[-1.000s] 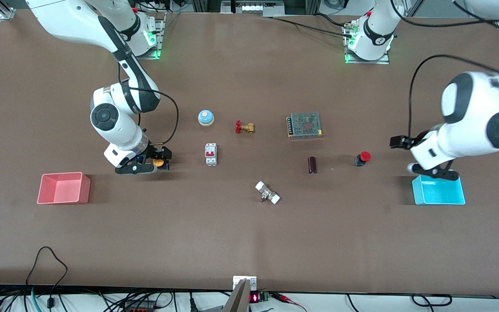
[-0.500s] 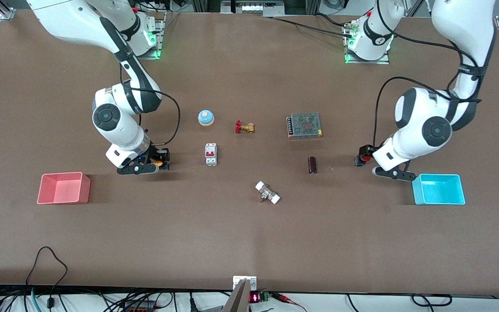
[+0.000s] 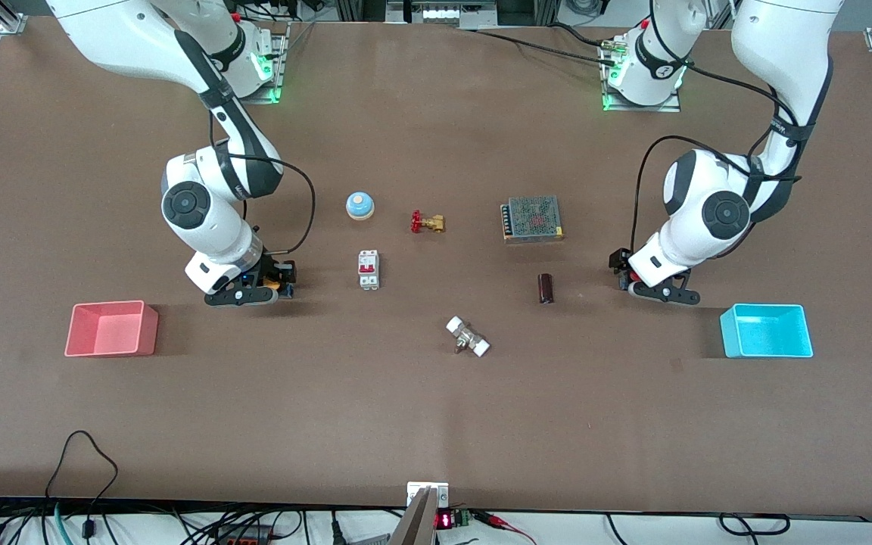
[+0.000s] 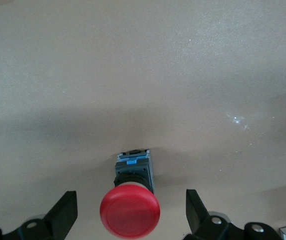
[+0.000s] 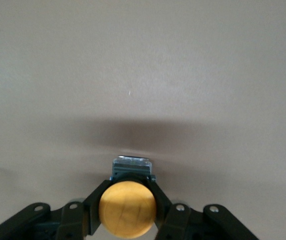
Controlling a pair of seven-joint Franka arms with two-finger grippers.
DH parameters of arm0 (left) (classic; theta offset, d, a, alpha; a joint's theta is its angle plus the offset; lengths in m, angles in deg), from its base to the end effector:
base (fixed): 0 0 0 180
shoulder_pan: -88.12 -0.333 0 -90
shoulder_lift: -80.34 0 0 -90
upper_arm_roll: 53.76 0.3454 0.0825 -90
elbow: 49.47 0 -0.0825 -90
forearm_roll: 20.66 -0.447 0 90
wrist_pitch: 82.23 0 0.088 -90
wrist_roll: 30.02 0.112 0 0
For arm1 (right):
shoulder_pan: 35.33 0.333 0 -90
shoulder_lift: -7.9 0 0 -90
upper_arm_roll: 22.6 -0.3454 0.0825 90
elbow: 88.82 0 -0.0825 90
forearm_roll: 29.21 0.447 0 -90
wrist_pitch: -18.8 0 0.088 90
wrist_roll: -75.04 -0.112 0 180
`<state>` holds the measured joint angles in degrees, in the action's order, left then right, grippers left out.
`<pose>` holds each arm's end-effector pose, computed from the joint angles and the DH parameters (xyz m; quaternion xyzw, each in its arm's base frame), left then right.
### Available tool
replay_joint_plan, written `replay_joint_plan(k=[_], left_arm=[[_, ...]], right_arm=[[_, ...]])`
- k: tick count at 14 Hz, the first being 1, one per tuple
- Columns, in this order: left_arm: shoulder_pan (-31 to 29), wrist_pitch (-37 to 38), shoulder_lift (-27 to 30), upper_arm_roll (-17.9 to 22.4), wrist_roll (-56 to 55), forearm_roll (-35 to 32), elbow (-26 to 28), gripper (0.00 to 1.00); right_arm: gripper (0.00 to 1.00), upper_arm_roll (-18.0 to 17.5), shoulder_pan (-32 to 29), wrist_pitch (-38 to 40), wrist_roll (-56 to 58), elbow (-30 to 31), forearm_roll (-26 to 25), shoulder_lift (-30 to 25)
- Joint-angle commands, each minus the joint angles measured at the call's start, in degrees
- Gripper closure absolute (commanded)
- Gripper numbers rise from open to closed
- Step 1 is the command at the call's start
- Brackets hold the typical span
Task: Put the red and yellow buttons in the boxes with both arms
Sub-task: 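Carry the yellow button toward the pink box while the left gripper carries the red button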
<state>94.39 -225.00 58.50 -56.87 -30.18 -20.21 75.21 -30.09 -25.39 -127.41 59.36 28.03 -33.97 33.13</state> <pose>0.5929 -0.0987 0.1784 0.9965 -0.0755 -0.0334 0.0097 0.6278 0.1970 0.2054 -0.9984 -0.0416 -0.0361 0.0140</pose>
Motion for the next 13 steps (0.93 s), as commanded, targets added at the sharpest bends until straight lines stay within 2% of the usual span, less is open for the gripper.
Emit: replay_joint_plan(k=[1,3,4,5,6,7,10,12,13], left_arm=[[0.32,-1.28,-0.84,0.13,-0.1,0.7,0.21,0.33],[0.32,-0.58,-0.32,0.13,0.51,0.7,-0.23,0.67],[0.32,-0.49,0.03,0.13,0.43,0.7,-0.4,0.8],[0.24,-0.4,0.65,0.21,0.34,0.7,-0.58,0.87],[0.15,0.82,1.17,0.3,0.34,0.7,-1.63,0.88],[-0.37,5.61,1.35,0.56,0.43,0.61,-4.51,0.88],[-2.21,26.25,-0.13,1.27,0.43,0.52,-20.39,0.87],[-4.15,32.53,-1.1,1.27,0.43,-2.01,-28.23,0.87],[-4.94,32.99,-1.98,1.27,0.52,-5.86,-30.79,0.87]], right_arm=[[0.64,0.11,-1.67,6.34,2.49,-3.99,-0.6,-1.93],[0.64,0.55,-4.39,13.55,9.93,-7.77,-0.25,-3.95],[0.64,0.99,-6.23,15.93,15.37,-9.18,0.02,-5.0],[0.64,2.04,-7.38,16.74,19.16,-10.06,0.02,-5.53],[0.64,3.61,-8.61,17.18,23.9,-10.42,-0.07,-6.23],[0.64,4.76,-9.67,17.27,28.3,-10.77,0.02,-6.42],[0.64,9.94,-11.34,16.57,40.26,-12.52,0.11,-5.19],[0.64,10.4,-13.18,16.48,44.75,-15.06,0.11,-2.65],[0.64,10.4,-14.5,15.96,47.12,-16.47,0.19,-1.25]])
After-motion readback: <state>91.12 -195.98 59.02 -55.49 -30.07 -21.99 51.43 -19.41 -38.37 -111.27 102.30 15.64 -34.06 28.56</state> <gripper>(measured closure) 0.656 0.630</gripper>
